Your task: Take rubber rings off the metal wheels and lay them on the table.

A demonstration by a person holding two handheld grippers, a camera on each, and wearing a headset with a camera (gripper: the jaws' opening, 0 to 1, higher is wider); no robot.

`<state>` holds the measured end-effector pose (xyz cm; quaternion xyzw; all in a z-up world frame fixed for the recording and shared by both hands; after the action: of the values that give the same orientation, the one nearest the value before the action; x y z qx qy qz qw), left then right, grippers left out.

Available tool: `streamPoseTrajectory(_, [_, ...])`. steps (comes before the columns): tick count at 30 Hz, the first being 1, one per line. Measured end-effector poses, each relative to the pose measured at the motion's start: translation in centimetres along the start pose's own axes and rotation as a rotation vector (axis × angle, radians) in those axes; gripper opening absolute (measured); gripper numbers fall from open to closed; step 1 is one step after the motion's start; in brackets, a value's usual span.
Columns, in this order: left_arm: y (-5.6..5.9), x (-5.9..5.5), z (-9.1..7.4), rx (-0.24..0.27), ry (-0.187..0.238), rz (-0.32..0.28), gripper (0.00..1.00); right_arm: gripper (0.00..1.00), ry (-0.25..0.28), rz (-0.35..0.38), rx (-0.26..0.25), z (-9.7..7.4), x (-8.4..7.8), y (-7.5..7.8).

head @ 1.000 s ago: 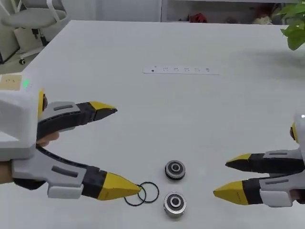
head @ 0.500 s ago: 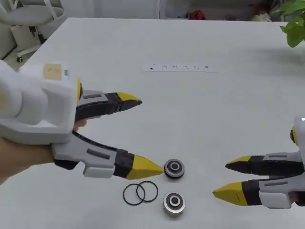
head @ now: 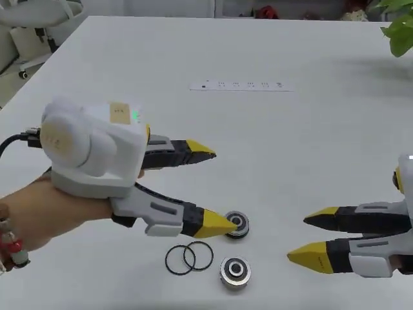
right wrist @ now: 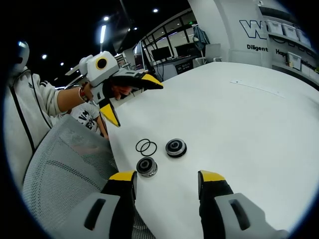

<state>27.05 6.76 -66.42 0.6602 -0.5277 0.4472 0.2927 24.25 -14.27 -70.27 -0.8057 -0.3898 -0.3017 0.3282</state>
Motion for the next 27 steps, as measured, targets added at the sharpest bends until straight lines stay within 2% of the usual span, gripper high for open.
streamPoseTrajectory(3, [-0.2,-0.4,0.6,0.001,0.017,-0.032,0.61,0.45,0.004,0.002,0.003,0.1,0.0,0.1])
streamPoseTrajectory(8, [-0.5,-1.2,1.3,0.001,0.021,-0.057,0.54,0.44,0.009,0.0,0.008,0.4,0.1,0.2])
streamPoseTrajectory(17, [-0.3,-2.7,3.0,-0.036,-0.014,-0.08,0.47,0.42,0.02,-0.013,0.013,1.0,0.5,0.5])
streamPoseTrajectory(27, [-0.2,-3.3,4.2,-0.053,-0.049,-0.07,0.44,0.37,0.018,-0.049,0.023,1.9,1.0,1.1])
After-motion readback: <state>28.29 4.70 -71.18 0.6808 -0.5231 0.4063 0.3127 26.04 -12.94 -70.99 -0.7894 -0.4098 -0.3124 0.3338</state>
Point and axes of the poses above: the centre of the closed fingertips' face, and the gripper's own axes: z roughly forward along the fingers, y roughly to its right, x roughly out of its top, the point moved 8 cm from there along -z, roughly backward along the fingers, and after that the axes turned 3 degrees about -y, right-handed, at the moved point
